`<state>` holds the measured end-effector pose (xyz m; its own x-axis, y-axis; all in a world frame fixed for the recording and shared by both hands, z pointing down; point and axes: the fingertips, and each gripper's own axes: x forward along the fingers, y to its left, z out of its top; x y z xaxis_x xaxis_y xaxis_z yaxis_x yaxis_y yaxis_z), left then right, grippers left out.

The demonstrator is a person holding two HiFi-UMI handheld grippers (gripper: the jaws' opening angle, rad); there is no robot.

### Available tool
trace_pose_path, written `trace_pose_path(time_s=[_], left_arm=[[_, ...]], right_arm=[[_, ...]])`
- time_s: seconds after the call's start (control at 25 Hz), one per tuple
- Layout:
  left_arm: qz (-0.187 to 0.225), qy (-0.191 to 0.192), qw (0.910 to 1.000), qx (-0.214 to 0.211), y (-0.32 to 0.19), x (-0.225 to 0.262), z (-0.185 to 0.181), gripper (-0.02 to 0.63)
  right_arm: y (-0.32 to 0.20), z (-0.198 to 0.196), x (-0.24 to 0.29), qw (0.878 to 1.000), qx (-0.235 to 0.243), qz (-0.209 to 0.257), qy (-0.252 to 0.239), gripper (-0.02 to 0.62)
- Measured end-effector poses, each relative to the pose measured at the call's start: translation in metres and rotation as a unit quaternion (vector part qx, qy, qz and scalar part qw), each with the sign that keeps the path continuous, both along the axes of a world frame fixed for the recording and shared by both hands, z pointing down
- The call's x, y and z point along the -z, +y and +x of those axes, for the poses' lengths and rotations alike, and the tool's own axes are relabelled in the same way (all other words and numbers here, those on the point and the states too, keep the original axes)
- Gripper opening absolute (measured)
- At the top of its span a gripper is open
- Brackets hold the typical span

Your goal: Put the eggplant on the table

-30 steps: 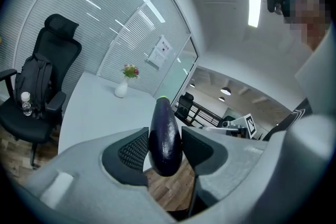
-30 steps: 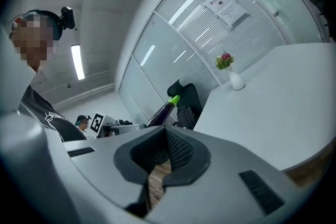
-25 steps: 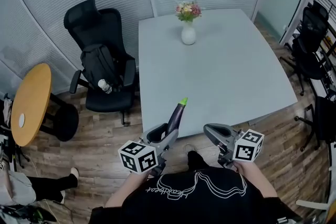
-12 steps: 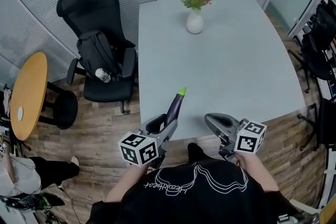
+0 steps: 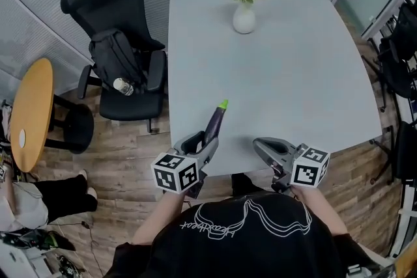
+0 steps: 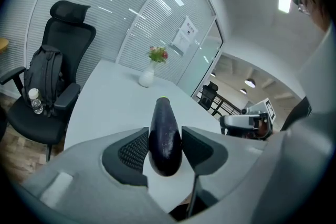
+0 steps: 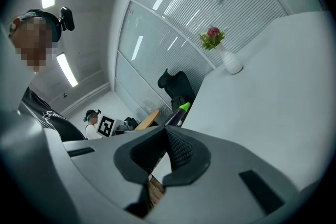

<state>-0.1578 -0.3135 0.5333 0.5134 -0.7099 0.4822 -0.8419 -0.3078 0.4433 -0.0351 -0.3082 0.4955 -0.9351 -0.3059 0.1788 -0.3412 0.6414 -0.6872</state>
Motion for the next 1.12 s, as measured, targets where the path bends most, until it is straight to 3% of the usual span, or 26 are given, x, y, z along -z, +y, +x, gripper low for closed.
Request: trace_pose_path(time_s=[0.2, 0.52, 1.12], left_arm=[[-0.019, -0.019, 0.9996, -0.003, -0.019, -0.027, -0.001, 0.202], [-0.046, -0.017, 0.9986, -0.019, -0.037, -0.059, 0.007, 0.202], [-0.064, -0.077, 0.9945, -0.030, -0.044, -0.116, 0.004, 0.202]], right_arm=[[-0.008, -0.005, -0.010, 1.000, 0.008, -0.011, 0.005, 0.008], [-0.024, 0.005, -0.025, 0.999, -0.004, -0.033, 0.015, 0.008], [-0.034, 0.018, -0.047, 0.998, -0.018, -0.056, 0.029, 0.008]])
